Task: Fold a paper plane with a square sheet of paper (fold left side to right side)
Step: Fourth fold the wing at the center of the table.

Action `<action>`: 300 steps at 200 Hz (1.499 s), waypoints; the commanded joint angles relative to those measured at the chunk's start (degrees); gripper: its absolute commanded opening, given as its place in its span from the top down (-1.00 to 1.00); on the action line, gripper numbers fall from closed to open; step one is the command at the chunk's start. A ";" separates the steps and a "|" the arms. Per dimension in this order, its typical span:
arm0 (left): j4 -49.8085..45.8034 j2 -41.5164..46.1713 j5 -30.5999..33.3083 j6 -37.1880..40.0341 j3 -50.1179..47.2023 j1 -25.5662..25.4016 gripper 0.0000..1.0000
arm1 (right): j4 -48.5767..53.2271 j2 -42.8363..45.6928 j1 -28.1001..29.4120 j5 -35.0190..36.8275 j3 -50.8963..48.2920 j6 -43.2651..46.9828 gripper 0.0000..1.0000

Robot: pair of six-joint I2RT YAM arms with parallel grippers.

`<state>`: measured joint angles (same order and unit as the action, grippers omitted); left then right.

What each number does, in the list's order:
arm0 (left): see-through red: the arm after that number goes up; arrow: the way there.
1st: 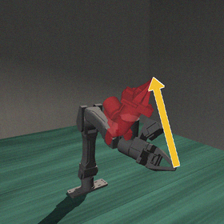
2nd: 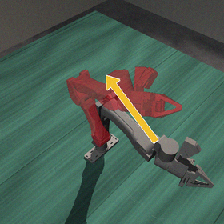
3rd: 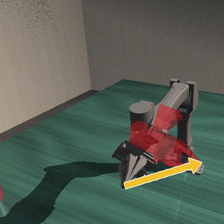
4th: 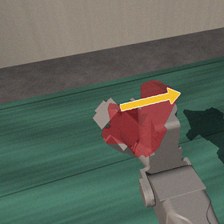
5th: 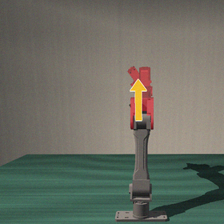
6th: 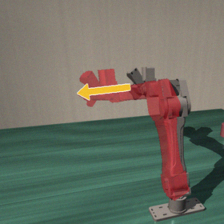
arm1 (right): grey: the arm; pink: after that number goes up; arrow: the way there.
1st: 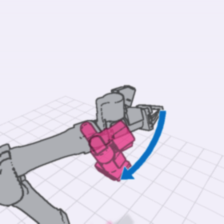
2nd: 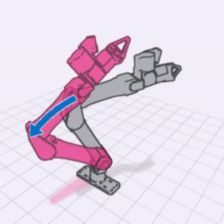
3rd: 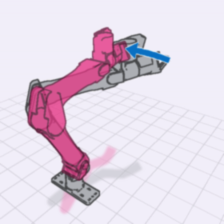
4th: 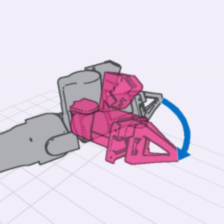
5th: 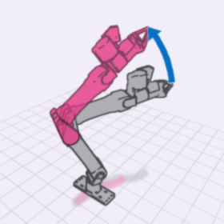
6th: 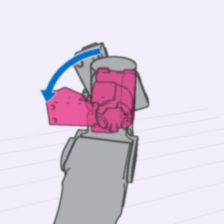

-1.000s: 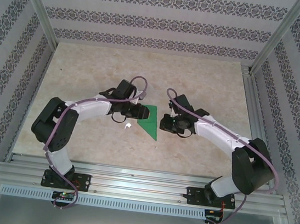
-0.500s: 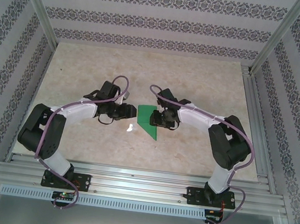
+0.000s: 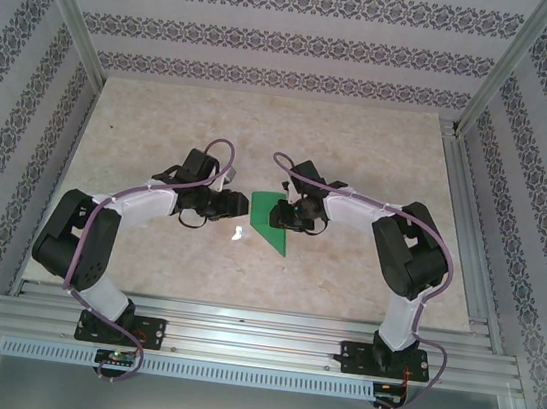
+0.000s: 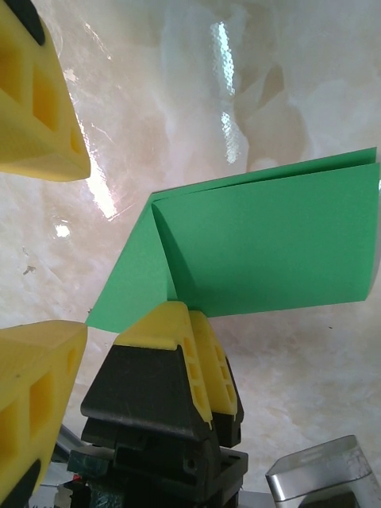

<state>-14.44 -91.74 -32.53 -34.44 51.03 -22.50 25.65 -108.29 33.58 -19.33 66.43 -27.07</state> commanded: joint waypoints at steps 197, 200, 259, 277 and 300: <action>11.62 -13.16 -2.54 -11.09 3.88 -5.10 0.17 | -4.99 4.97 -2.39 -5.80 -5.44 -0.35 1.00; 11.62 -13.24 -2.52 -11.09 3.93 -5.12 0.18 | -4.99 5.01 -2.38 -5.80 -5.51 -0.42 1.00; 12.88 -15.45 -2.29 -11.88 4.41 -5.50 0.52 | -4.77 4.85 -2.47 -5.89 -5.48 -0.30 1.00; 12.84 -15.31 -2.18 -11.92 4.59 -5.52 0.66 | -4.38 5.00 -2.56 -5.63 -5.40 -0.03 0.95; 12.48 -15.04 -2.14 -11.85 4.72 -5.54 0.85 | -3.23 7.30 -2.73 -3.51 -5.46 0.85 0.69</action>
<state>-3.84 -106.43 -35.29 -46.24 54.02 -27.20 21.87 -103.26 31.70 -24.12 61.60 -26.98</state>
